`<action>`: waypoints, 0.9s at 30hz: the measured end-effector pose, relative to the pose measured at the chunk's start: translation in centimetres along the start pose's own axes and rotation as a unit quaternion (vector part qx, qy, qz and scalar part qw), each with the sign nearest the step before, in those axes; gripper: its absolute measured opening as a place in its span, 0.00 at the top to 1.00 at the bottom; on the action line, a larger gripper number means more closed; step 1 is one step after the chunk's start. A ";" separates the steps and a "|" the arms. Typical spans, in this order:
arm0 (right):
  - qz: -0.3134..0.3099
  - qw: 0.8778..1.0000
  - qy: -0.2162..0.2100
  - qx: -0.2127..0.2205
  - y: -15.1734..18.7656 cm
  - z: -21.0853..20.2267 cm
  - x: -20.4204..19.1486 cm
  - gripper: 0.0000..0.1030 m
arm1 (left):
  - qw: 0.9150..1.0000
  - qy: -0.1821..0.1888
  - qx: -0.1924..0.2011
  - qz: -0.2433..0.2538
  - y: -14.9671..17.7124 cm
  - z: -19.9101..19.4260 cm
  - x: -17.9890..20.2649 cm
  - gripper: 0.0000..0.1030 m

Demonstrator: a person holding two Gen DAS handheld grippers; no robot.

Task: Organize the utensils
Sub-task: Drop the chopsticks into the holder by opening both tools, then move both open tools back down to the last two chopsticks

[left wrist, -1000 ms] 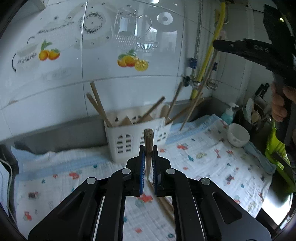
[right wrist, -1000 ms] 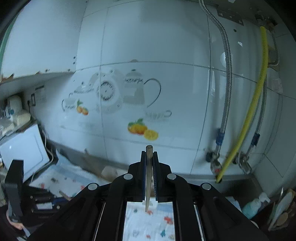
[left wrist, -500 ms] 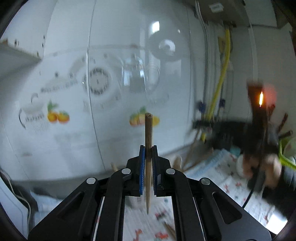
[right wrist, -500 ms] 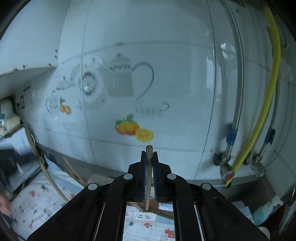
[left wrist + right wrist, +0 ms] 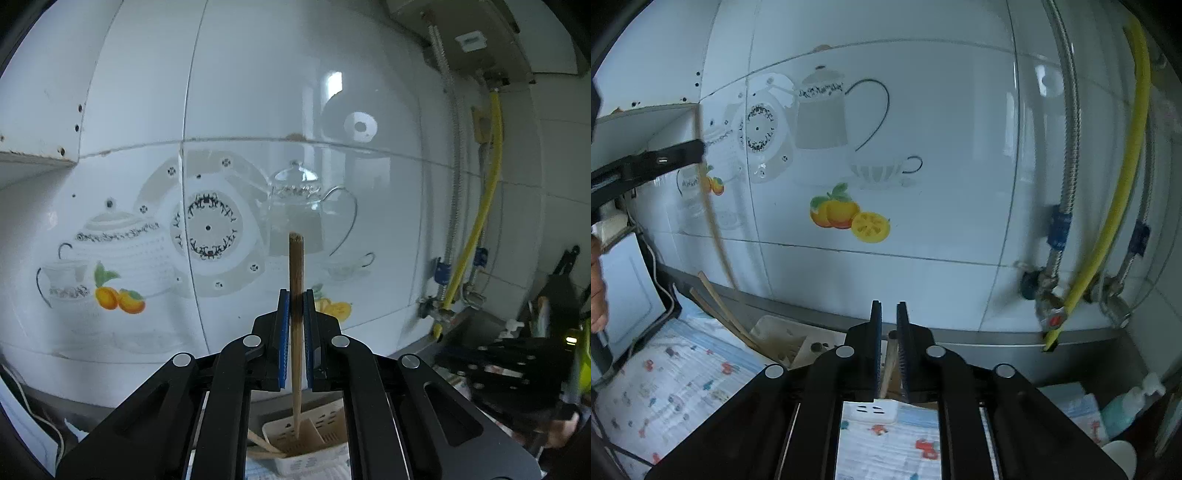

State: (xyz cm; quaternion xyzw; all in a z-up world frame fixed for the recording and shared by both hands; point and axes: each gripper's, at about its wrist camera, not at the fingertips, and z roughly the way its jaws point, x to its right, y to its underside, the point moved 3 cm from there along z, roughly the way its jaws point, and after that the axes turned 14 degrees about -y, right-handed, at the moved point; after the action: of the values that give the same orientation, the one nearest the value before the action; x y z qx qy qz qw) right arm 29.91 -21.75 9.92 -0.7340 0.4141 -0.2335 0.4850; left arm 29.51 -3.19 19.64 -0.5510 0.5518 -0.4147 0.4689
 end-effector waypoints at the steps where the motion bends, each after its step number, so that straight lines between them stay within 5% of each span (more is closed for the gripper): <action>1: -0.003 1.000 0.000 0.001 0.0 -0.2 -0.1 0.89 | 1.000 0.000 -0.005 -0.003 0.2 0.5 0.0 0.95; 14: -0.018 0.998 -0.048 0.030 1.1 -5.0 -4.7 0.79 | 0.997 0.016 -0.072 -0.027 4.1 2.9 -1.2 0.93; 27: 0.017 0.992 -0.121 -0.021 10.2 -9.7 -11.5 0.79 | 0.998 0.016 -0.059 -0.011 6.2 -6.5 -3.3 0.74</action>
State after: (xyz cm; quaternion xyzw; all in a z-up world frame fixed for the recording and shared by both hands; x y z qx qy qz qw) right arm 12.54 -19.06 5.46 -0.7599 0.3691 -0.1260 0.5200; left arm 21.69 -0.03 15.24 -0.5771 0.5769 -0.3950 0.4220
